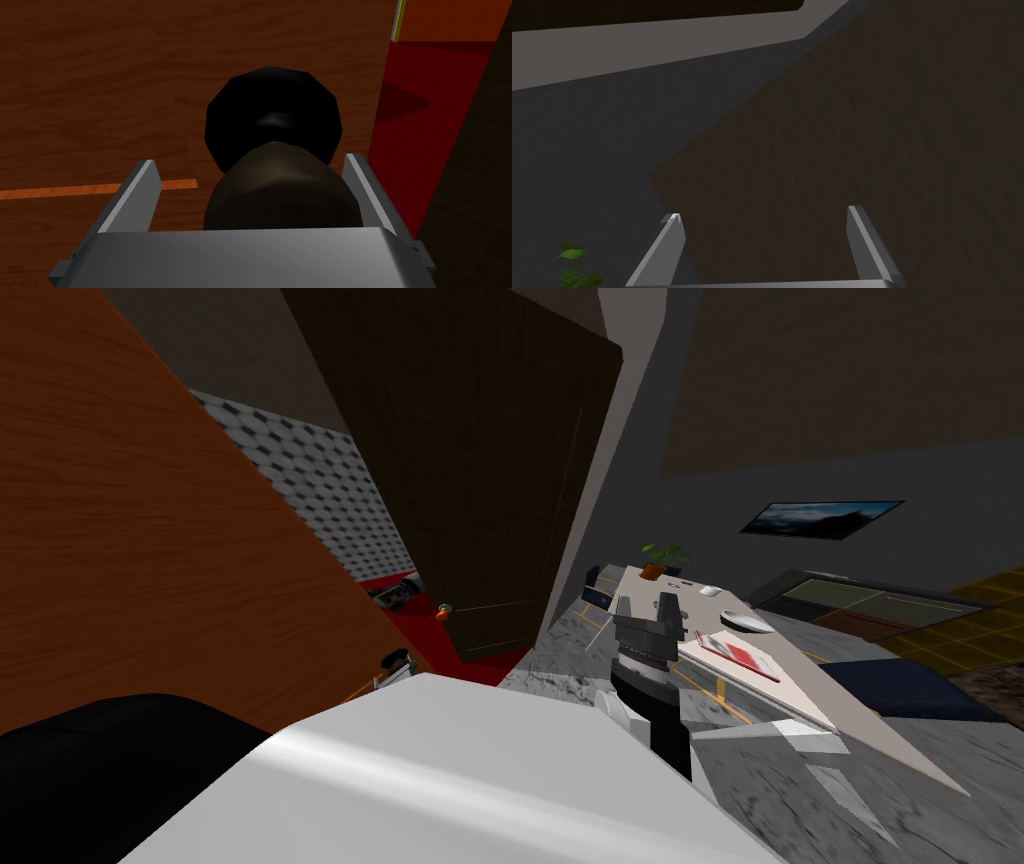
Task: Push the door open
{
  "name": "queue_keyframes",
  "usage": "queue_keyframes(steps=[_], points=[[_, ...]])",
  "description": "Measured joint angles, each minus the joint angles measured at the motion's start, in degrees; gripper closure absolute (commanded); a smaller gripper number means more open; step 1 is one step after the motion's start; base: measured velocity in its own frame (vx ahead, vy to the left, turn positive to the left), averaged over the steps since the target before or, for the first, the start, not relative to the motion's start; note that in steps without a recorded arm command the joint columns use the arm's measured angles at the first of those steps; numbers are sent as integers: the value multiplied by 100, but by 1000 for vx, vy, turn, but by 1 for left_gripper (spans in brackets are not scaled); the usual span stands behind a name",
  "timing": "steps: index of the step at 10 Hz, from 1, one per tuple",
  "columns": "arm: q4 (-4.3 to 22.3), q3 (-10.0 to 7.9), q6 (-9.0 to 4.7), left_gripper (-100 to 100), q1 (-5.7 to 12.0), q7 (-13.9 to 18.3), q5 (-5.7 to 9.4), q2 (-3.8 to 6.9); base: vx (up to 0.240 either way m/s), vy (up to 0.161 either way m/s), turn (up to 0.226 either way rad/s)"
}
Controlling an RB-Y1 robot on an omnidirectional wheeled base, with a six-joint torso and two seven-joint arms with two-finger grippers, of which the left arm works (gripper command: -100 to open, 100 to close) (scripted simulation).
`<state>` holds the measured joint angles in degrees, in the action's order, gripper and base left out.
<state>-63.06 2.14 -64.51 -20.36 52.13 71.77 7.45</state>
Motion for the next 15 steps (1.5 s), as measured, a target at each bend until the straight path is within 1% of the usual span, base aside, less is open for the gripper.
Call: queue_keyframes(steps=[1,2,3,4,5,6,7,8,9,10,11,12,13,15], points=[[-72,-52,-19,100,-31,-72,44,-33,106,96,-12],[-85,-124,-3,100,-27,-109,119,-13,123,131,-16],[63,-176,-79,100,18,-27,144,-25,139,139,3],[88,-247,-102,100,41,-37,218,-42,136,99,8],[62,-333,-83,100,47,-88,297,-20,155,104,11],[-11,-418,-79,100,9,-157,378,-33,136,110,8],[-23,-473,-132,100,7,-204,417,-72,129,96,-22],[22,-522,-202,100,3,-179,451,-94,143,96,-16],[97,-570,-242,100,25,-142,492,-99,149,86,-18],[188,-637,-261,100,88,-122,550,-88,165,98,-15],[119,-708,-253,100,44,-165,626,-102,196,87,24],[151,-773,-292,100,49,-175,671,-106,88,41,20],[157,-792,-313,100,49,-171,676,-94,-50,73,-43],[252,-817,-381,100,127,-165,712,-112,-76,116,-78]])
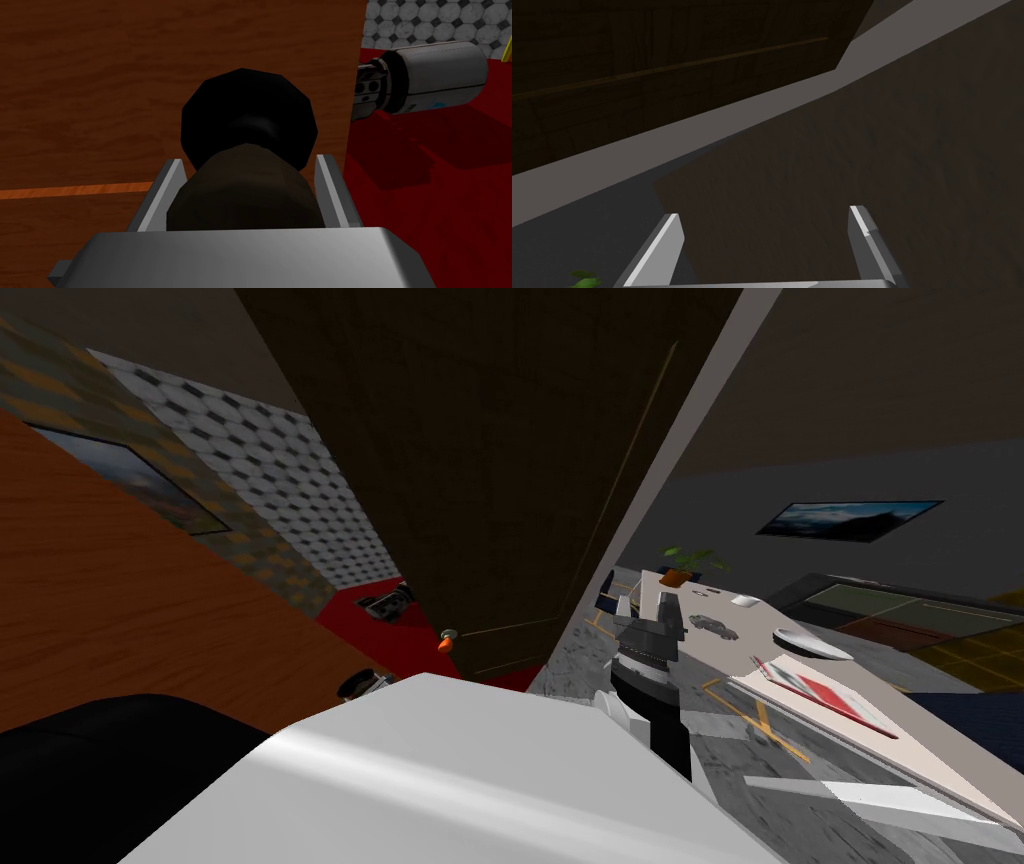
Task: Push the door open
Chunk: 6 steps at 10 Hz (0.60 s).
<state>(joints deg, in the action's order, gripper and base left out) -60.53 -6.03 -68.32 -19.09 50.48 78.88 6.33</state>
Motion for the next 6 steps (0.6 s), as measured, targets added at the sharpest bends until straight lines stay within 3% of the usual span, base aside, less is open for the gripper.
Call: queue_keyframes(steps=[2,4,6], points=[[-65,-33,-28,100,20,-96,60,-36,-70,139,-41],[126,-86,-151,100,171,-42,90,-20,-35,148,-80],[52,-140,-243,100,159,-96,141,-37,-9,104,-42]])
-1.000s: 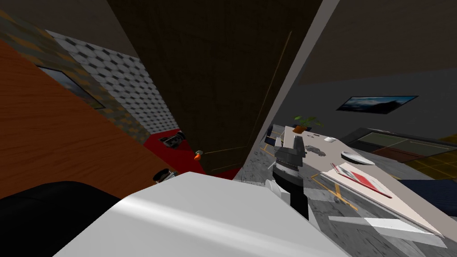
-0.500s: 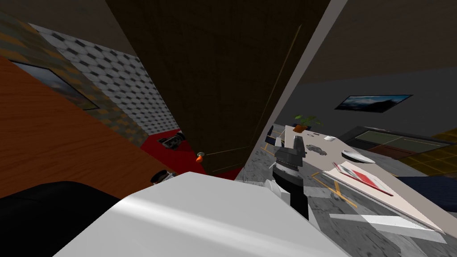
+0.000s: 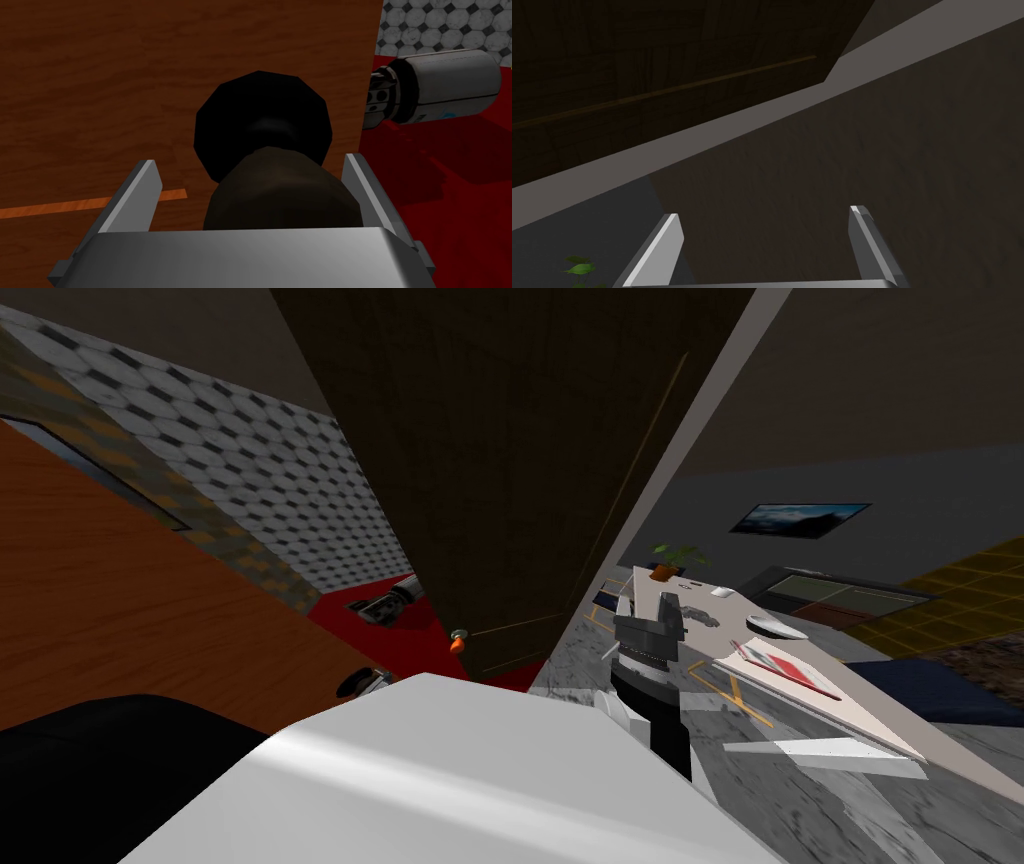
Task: Push the door open
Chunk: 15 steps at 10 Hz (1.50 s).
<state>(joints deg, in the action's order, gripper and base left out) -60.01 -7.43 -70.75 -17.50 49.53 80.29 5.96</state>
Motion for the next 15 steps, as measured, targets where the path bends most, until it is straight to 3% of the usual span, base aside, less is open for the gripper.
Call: queue_keyframes(steps=[2,4,8,10,13,15], points=[[141,-85,-85,100,140,3,73,28,-20,104,-58],[123,-119,-251,100,193,-91,99,-68,-21,90,-67],[120,-266,-384,100,286,-187,245,-63,-17,79,-36],[325,-318,-495,100,460,-162,269,-50,-5,26,-24],[235,-317,-470,100,384,-175,278,-53,5,9,-8],[172,-361,-544,100,366,-232,340,-112,-25,59,-60]])
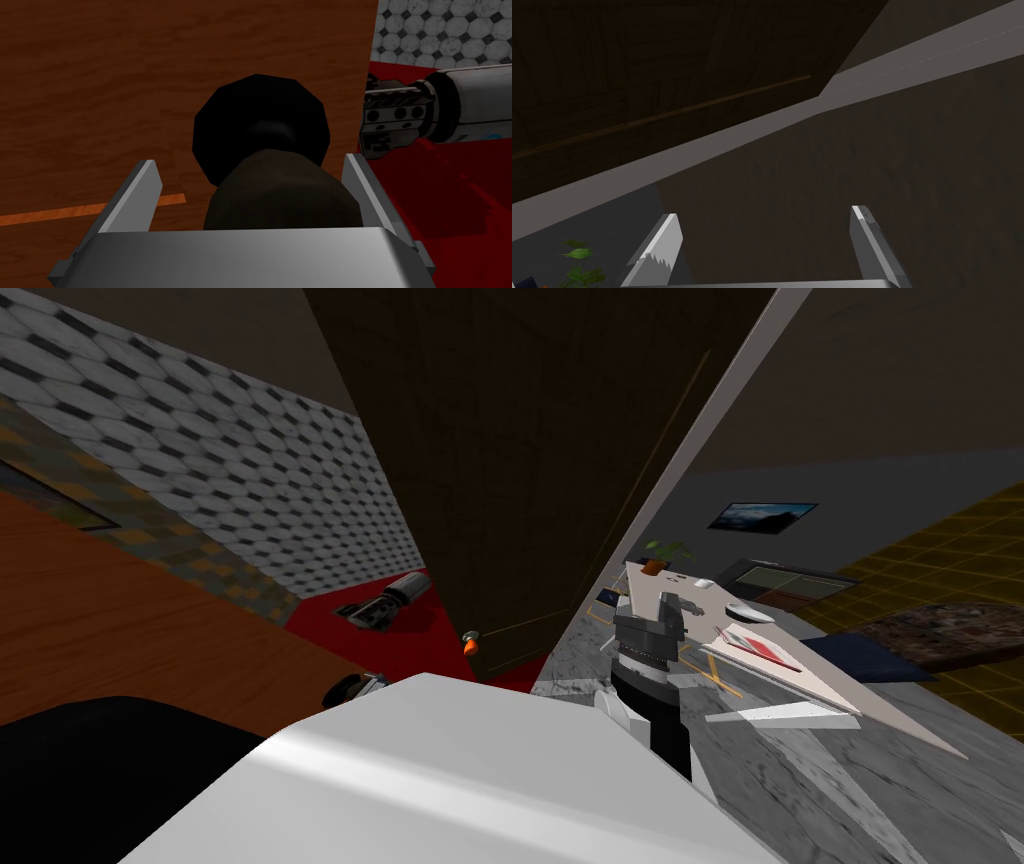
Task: Push the door open
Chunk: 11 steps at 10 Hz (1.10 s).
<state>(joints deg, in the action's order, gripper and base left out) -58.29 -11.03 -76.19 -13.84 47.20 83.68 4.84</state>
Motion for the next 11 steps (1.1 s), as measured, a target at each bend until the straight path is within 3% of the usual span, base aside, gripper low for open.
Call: queue_keyframes(steps=[2,5,7,10,11], points=[[236,-39,-119,100,167,78,8,6,-17,77,-50],[-29,-138,-210,100,110,-137,123,-61,1,68,-24],[244,-194,-288,100,251,-5,144,-5,-12,41,-45],[250,-247,-370,100,308,-71,202,-42,-6,40,-36],[152,-254,-429,100,279,-128,211,-110,-7,48,-23]])
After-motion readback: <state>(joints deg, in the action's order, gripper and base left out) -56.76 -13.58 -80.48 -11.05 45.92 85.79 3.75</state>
